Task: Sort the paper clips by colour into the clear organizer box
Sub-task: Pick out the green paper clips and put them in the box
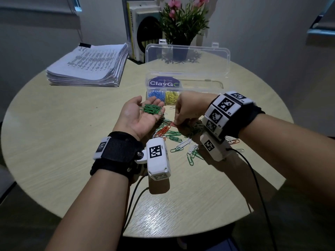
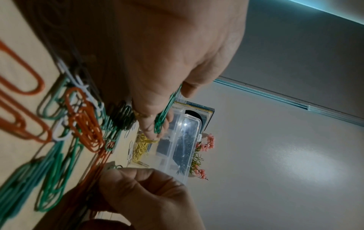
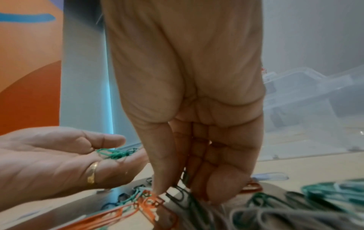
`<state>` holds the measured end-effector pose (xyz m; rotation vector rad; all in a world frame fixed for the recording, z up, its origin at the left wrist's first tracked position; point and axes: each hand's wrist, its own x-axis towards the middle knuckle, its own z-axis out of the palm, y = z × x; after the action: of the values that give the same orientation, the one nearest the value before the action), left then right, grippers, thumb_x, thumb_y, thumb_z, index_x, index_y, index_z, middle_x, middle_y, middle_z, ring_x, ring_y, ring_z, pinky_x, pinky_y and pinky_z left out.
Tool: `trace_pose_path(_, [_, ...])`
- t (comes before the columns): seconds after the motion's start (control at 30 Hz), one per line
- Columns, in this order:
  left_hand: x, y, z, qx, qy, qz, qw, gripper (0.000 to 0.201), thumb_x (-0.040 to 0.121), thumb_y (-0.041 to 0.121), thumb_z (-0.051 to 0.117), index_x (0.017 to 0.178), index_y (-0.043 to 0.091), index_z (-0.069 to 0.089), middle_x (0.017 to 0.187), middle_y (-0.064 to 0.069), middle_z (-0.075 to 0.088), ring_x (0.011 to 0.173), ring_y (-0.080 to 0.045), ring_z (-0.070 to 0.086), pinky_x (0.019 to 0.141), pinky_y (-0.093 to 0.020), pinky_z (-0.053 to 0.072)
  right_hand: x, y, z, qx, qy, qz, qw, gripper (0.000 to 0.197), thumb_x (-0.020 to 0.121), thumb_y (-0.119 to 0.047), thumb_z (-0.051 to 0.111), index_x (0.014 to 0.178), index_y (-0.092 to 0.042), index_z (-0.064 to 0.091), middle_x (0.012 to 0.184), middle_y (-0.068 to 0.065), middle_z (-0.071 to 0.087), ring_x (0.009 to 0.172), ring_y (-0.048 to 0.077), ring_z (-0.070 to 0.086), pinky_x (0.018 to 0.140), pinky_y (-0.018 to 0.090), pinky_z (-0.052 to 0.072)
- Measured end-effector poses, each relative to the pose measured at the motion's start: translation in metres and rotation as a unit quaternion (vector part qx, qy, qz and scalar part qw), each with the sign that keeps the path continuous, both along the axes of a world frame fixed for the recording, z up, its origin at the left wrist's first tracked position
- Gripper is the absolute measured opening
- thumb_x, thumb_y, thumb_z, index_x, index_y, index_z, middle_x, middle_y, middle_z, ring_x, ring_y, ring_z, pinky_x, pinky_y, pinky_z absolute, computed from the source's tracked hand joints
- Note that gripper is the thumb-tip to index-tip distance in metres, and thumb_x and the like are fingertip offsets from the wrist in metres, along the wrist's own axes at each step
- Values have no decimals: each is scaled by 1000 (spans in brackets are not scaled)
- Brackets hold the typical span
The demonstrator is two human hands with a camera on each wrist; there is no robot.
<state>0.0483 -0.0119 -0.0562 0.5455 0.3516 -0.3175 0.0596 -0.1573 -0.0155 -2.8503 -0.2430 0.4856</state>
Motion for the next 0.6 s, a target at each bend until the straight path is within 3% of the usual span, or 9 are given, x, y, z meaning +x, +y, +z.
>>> trace_pose_path(0.1, [1,1,0,-1,2,3,1000,42,101,26,30,98,-7,56,99,-21,57,99,-31,55,101,-42,37,1,-6,1,32,8,-18,999,22,76,-19,79,91,-5,74,92,11,72,90,27,69,84,44,57])
trace_pose_path(0.33, [0,0,0,13,1,0,1000,42,101,27,31,97,-6,57,98,-20,58,92,-30,57,97,-41,40,5,-14,9,92,19,-44,995,9,80,-10,71,85,-2,70,91,17,72,91,32,70,81,48,58])
trace_pose_path(0.37, [0,0,0,15,0,-2,1000,42,101,27,31,97,-6,57,98,-20,58,92,-30,57,96,-41,39,5,-14,10,110,28,-45,993,3,82,-7,69,82,-4,67,88,16,71,90,31,70,80,48,58])
trace_pose_path(0.5, [-1,-1,0,33,-2,-19,999,41,101,26,33,97,-7,57,100,-20,58,93,-31,57,94,-42,40,5,-14,18,220,54,-61,972,18,85,9,61,84,-9,58,77,11,62,70,24,67,66,35,60])
trace_pose_path(0.6, [-4,-4,1,36,-7,-35,999,40,100,24,33,96,-7,56,98,-21,58,92,-30,57,99,-43,38,5,-6,27,283,40,-45,957,22,83,16,60,82,-6,57,73,12,60,68,26,66,66,34,61])
